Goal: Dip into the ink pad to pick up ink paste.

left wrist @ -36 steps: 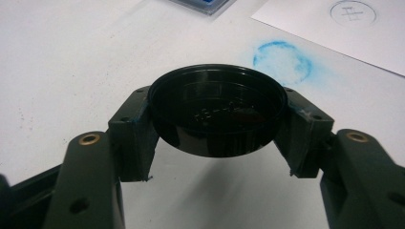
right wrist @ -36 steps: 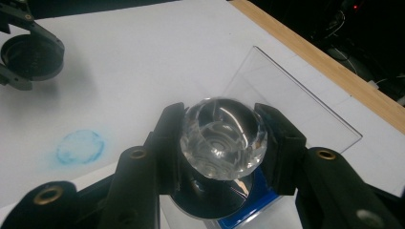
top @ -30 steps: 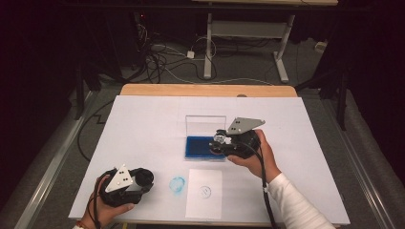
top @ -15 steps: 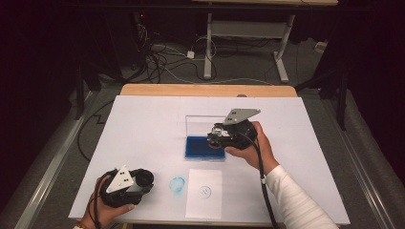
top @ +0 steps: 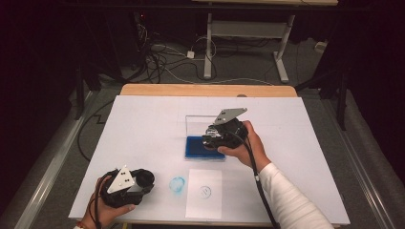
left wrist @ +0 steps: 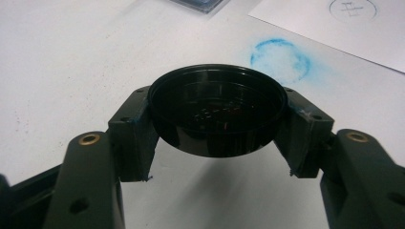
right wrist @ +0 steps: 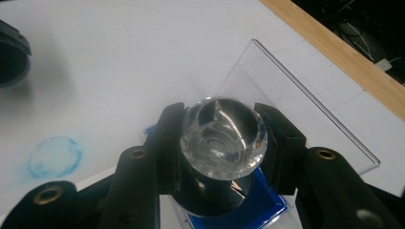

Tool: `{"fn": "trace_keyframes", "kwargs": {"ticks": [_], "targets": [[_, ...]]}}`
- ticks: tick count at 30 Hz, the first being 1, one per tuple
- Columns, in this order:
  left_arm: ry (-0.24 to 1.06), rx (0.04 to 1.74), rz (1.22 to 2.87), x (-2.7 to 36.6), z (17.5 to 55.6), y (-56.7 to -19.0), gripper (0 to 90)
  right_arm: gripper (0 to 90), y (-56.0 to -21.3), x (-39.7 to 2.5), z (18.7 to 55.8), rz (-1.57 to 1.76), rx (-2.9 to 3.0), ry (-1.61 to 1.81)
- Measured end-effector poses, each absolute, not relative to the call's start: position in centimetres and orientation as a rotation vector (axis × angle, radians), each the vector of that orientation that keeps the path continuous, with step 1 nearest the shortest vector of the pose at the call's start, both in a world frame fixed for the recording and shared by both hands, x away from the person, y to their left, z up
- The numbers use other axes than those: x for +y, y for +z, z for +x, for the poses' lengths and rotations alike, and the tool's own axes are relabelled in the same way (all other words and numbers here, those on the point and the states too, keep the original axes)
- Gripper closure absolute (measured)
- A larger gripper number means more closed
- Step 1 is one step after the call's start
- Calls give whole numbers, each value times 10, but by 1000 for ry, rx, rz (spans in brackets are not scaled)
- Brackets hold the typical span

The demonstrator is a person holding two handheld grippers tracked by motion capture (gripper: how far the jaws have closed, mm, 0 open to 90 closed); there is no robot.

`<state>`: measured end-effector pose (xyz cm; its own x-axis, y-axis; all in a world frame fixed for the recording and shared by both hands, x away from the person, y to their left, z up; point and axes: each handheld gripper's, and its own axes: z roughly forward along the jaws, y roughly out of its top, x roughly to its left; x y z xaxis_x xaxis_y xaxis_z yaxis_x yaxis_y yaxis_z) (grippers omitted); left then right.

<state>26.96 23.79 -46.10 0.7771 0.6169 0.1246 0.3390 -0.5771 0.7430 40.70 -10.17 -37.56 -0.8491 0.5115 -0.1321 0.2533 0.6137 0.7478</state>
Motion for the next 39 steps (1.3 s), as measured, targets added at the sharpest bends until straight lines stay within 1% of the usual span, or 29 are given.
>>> {"fn": "trace_keyframes", "kwargs": {"ticks": [8,20,39], "targets": [[488,709,2232,238,270,-462,366,569,-389,-94,413,642,2515,1052],[486,704,2232,238,270,-462,366,569,-412,-70,420,637,2548,1029],[483,702,2233,239,271,-462,366,569,-427,-55,429,676,2545,1056]]}}
